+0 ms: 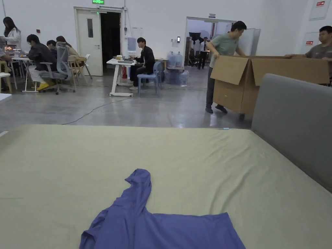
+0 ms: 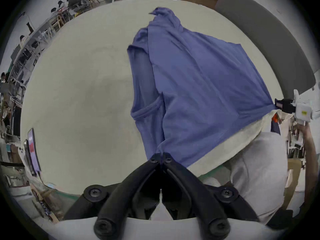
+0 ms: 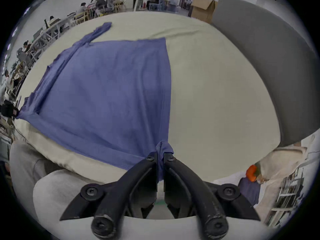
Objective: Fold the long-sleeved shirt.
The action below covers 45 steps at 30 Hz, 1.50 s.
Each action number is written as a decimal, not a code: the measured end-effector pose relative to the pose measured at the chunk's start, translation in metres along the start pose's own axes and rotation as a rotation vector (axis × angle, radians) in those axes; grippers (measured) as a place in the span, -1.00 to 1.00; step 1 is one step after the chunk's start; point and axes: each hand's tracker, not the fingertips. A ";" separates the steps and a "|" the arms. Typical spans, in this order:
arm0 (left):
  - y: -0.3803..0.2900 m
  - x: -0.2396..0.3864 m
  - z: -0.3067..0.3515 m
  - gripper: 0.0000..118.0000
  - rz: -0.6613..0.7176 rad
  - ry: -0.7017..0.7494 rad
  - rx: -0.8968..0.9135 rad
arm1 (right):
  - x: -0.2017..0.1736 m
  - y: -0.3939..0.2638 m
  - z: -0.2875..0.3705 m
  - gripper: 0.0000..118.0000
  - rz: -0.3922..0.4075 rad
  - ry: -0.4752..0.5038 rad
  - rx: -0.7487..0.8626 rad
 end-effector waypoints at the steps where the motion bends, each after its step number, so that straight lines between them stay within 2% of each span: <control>1: -0.003 -0.001 -0.008 -1.00 0.002 0.004 -0.001 | -0.001 -0.003 -0.004 -0.97 -0.004 0.000 -0.005; 6: -0.017 0.007 -0.029 -1.00 0.037 0.019 -0.045 | -0.013 -0.010 -0.019 -0.97 0.034 -0.039 -0.031; 10: -0.030 -0.008 -0.051 -1.00 0.115 -0.031 -0.030 | -0.013 -0.010 -0.024 -0.97 0.037 -0.041 -0.043; 14: -0.028 -0.010 -0.047 -1.00 0.168 -0.055 -0.029 | -0.005 -0.009 -0.029 -0.96 -0.054 0.001 -0.053; 16: -0.024 -0.006 -0.035 -0.94 0.183 -0.036 -0.014 | 0.002 -0.001 -0.027 -0.80 -0.043 0.018 -0.088; 17: -0.021 -0.014 -0.028 -0.25 0.161 0.016 0.053 | 0.007 0.004 -0.022 -0.43 -0.027 0.003 -0.132; 18: -0.023 -0.011 -0.015 0.45 0.156 0.027 0.117 | 0.017 0.010 -0.015 0.00 -0.084 0.031 -0.165; 19: -0.026 -0.010 0.000 0.92 0.170 -0.003 0.202 | 0.025 0.015 -0.004 0.39 -0.128 0.115 -0.159; 20: -0.031 -0.009 0.021 1.00 0.191 -0.033 0.303 | 0.032 0.019 0.013 0.54 -0.153 0.182 -0.110; 21: -0.039 0.005 0.053 1.00 0.229 -0.063 0.362 | 0.034 0.023 0.033 0.54 -0.159 0.202 -0.031; 23: -0.046 0.012 0.077 1.00 0.250 -0.118 0.434 | 0.031 0.031 0.066 0.54 -0.111 0.144 0.042; 25: -0.050 0.025 0.093 0.99 0.252 -0.117 0.402 | 0.018 0.035 0.088 0.54 -0.090 0.089 0.055; 26: -0.052 0.032 0.093 0.67 0.233 -0.103 0.372 | 0.007 0.036 0.096 0.40 -0.092 0.086 0.061; 27: -0.051 0.039 0.092 -0.05 0.199 -0.057 0.344 | -0.004 0.036 0.100 0.07 -0.090 0.088 0.075; 28: -0.051 0.045 0.090 -0.90 0.179 0.000 0.348 | -0.014 0.035 0.101 -0.41 -0.092 0.109 0.111; 29: -0.047 0.045 0.083 -1.00 0.179 0.032 0.358 | -0.026 0.036 0.099 -1.00 -0.103 0.129 0.126; 31: -0.043 0.043 0.082 -1.00 0.192 -0.019 0.372 | -0.045 0.043 0.088 -1.00 -0.125 0.190 0.127; 32: -0.039 0.042 0.080 -1.00 0.204 -0.076 0.368 | -0.056 0.051 0.082 -1.00 -0.110 0.235 0.095; 35: -0.019 0.043 0.081 -1.00 0.199 -0.062 0.378 | -0.090 0.103 0.061 -1.00 -0.060 0.312 0.093; 36: -0.010 0.039 0.078 -1.00 0.177 -0.056 0.376 | -0.101 0.131 0.056 -0.73 -0.047 0.342 0.108; 37: -0.001 0.035 0.075 -1.00 0.174 -0.050 0.381 | -0.110 0.161 0.051 -0.12 -0.029 0.377 0.125; 38: 0.006 0.030 0.074 -1.00 0.174 -0.049 0.388 | -0.123 0.199 0.045 0.72 -0.011 0.396 0.135; 39: 0.013 0.025 0.072 -1.00 0.179 -0.054 0.397 | -0.142 0.241 0.034 0.97 0.004 0.443 0.155; 42: 0.031 0.008 0.059 -1.00 0.209 -0.078 0.409 | -0.189 0.365 -0.004 1.00 0.048 0.524 0.214; 45: 0.045 -0.001 0.043 -1.00 0.213 -0.051 0.410 | -0.242 0.476 -0.065 1.00 0.063 0.461 0.088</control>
